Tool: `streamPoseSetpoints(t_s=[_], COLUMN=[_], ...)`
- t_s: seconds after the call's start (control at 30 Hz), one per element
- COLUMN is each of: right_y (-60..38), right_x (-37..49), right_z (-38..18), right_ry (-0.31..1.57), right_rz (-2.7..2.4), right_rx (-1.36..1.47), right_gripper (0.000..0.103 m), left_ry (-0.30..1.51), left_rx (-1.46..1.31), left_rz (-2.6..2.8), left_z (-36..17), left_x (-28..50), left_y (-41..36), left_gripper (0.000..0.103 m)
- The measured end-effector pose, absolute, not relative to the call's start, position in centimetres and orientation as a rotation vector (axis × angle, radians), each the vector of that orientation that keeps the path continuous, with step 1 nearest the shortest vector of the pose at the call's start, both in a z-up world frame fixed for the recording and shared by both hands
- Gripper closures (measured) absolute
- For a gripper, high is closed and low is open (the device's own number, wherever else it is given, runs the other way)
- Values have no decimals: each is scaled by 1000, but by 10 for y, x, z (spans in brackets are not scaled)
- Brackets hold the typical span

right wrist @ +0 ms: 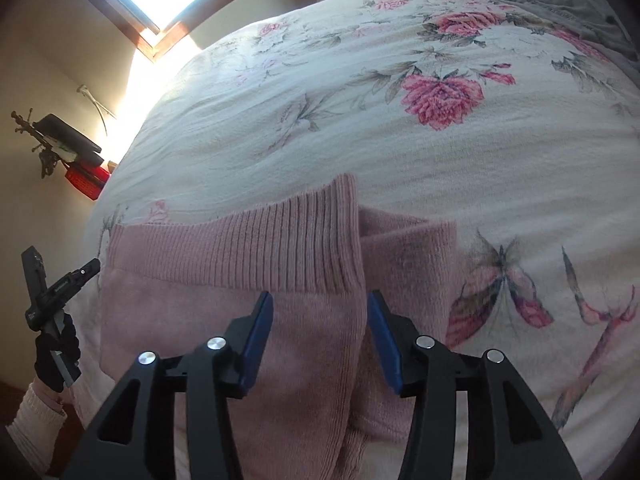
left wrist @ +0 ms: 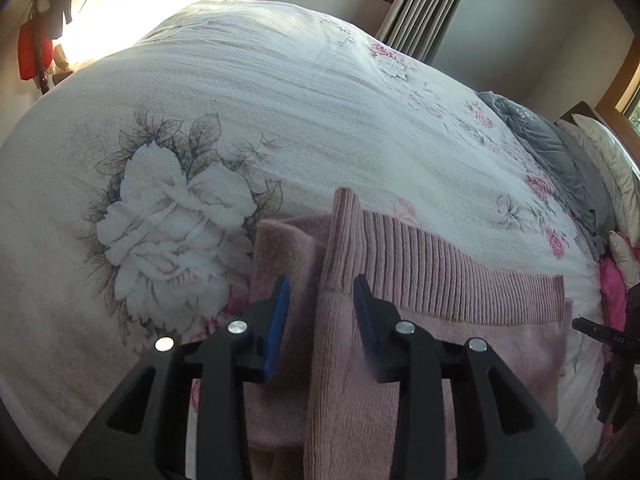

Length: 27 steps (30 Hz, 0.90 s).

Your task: Fold small clothes

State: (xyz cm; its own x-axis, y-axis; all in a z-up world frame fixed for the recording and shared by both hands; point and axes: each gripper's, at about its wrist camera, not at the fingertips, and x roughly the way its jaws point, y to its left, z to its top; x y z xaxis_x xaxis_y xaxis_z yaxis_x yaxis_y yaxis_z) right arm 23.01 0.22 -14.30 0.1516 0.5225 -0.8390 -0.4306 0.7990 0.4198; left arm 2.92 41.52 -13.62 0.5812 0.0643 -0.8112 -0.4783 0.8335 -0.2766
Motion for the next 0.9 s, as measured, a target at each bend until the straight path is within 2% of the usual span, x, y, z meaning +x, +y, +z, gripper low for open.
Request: streamPoseSetpoints(t_s=[0.27, 0.37, 0.43, 0.47, 0.5, 0.57, 0.6, 0.73, 0.9], right_y=[-41, -41, -39, -39, -38, -38, -39, -42, -45], right_x=[140, 128, 127, 128, 129, 131, 131, 125, 124], right_z=[-182, -195, -201, -201, -199, -191, -184, -163, -181], right_ry=[1407, 1436, 1456, 1455, 1454, 1449, 1439, 1411, 1446], right_rz=[691, 695, 690, 686, 692, 708, 715, 743, 694], right_rx=[142, 122, 115, 101, 98, 104, 95, 83, 41], right_gripper=[53, 54, 66, 71, 81, 87, 95, 96, 96], left_ry=[1053, 1096, 1093, 1094, 1100, 1111, 1111, 1101, 1130], left_rx=[-520, -544, -546, -552, -561, -561, -559, -550, -506], left_rz=[299, 317, 324, 319, 311, 308, 304, 293, 310], left_z=[-166, -182, -185, -185, -185, -181, -178, -166, -179], left_x=[-46, -56, -59, -59, -58, -55, -55, -61, -64], left_y=[364, 355, 352, 351, 351, 351, 351, 353, 354], left_gripper=[66, 70, 77, 88, 96, 96, 96, 96, 96])
